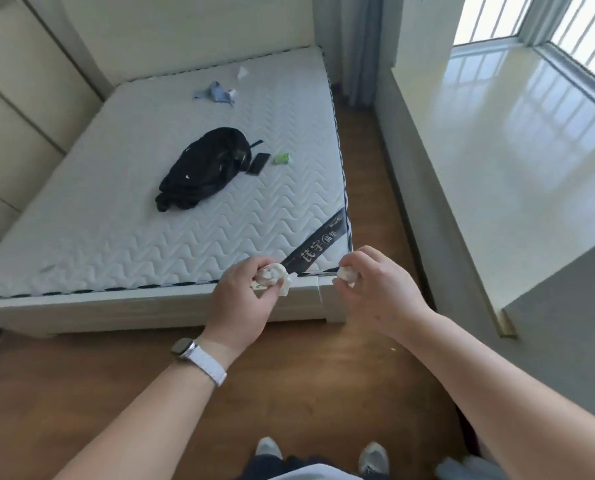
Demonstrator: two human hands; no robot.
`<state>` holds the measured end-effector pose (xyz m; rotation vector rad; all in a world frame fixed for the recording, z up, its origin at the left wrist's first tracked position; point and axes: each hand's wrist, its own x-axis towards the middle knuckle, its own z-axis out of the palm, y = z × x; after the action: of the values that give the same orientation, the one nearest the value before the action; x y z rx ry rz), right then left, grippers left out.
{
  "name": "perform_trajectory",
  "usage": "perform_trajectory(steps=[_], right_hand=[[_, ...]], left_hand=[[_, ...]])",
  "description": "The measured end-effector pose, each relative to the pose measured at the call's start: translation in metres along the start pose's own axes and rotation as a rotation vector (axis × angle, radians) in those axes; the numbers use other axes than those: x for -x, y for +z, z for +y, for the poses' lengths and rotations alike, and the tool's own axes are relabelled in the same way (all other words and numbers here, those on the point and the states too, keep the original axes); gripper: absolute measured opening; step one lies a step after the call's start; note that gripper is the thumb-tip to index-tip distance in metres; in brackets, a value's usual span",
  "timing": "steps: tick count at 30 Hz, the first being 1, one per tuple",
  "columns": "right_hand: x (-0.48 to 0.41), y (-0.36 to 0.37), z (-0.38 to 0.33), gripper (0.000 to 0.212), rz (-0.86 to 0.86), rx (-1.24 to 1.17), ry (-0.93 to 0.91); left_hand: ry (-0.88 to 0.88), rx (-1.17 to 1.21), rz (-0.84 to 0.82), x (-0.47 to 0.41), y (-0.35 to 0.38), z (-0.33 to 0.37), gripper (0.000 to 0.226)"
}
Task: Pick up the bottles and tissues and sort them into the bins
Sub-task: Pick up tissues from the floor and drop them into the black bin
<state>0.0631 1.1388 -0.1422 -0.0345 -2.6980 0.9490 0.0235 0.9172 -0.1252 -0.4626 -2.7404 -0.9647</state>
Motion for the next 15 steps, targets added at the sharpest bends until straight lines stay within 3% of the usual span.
perform_trajectory(steps=[7,15], right_hand=[[-0.049,0.051,-0.081,0.021,-0.116,-0.062,-0.179],[-0.105,0.162,-0.205,0.022,-0.244,-0.025,-0.315]], left_hand=[[-0.120,0.017,0.086,0.005,-0.060,-0.076,0.026],[-0.170,0.072,0.191,-0.007,-0.153,-0.204,0.028]])
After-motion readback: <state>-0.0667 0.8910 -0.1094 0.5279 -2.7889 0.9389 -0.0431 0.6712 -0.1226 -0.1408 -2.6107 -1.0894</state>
